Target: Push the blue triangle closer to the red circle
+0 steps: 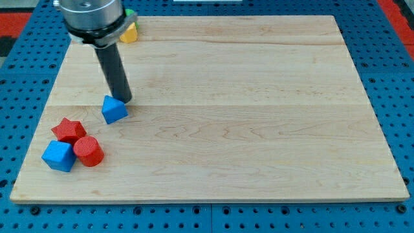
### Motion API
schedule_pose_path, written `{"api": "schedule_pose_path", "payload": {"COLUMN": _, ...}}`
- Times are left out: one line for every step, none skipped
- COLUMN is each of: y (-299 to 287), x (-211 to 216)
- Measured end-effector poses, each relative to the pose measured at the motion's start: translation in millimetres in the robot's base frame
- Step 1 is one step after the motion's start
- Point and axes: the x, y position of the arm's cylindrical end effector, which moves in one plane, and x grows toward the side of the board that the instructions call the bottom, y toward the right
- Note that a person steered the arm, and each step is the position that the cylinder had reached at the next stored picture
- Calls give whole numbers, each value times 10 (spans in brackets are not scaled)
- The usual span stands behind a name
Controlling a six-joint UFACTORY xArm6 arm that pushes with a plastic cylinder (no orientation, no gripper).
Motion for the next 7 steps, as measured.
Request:
{"api": "schedule_pose_path", "payload": {"y": -62, "x": 84}}
{"api": "schedule_pose_path", "payload": {"y": -93, "x": 146}}
{"api": "schedule_pose_path", "payload": {"y": -140, "x": 202}}
{"api": "schedule_pose_path", "payload": {"y": -175, "x": 272}}
{"api": "schedule_pose_path", "payload": {"y": -182, "x": 334}}
{"api": "schedule_pose_path", "payload": {"y": -193, "x": 384}}
{"api": "schedule_pose_path", "payload": {"y": -204, "x": 404}}
